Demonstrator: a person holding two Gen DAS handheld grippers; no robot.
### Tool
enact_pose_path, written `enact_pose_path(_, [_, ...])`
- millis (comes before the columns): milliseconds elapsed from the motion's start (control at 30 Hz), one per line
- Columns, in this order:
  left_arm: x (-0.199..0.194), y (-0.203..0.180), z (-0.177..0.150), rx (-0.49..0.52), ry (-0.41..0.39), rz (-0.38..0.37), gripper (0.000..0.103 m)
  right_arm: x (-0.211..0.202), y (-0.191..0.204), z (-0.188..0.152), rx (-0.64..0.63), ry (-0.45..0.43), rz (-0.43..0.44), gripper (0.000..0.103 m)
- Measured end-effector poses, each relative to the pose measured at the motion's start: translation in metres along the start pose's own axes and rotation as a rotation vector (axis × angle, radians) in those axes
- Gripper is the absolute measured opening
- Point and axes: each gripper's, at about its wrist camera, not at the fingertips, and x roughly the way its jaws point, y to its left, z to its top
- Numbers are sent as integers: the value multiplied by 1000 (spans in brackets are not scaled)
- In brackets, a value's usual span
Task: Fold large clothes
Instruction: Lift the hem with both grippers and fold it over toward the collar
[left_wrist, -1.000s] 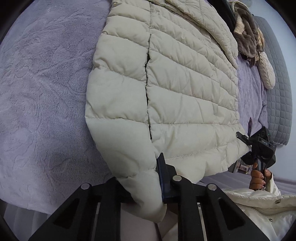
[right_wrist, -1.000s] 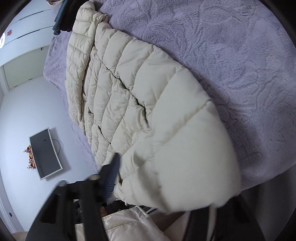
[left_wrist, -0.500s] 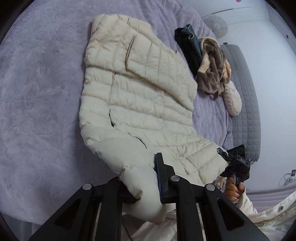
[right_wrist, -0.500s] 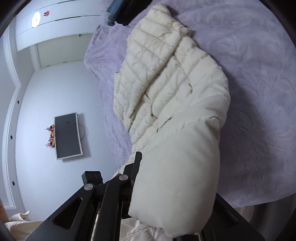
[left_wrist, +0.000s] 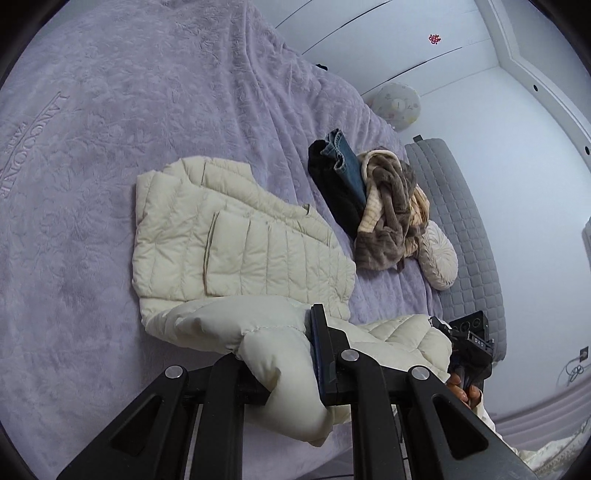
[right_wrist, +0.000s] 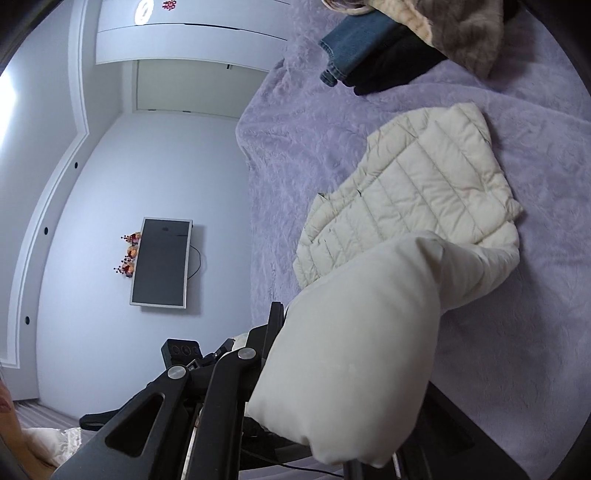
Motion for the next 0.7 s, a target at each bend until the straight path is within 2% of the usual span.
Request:
enact_pose_path(200, [9,5,26,-9,-35,37,16,13,6,32,-15,-5,-7,10])
enact_pose_path(400, [34,13,56,-2,-50,89,16,34,-1,68,-13,-7,-50,10])
enact_pose_path(700, [101,51,91,-36,-35,194,16,90,-51,125,67,2,-118,10])
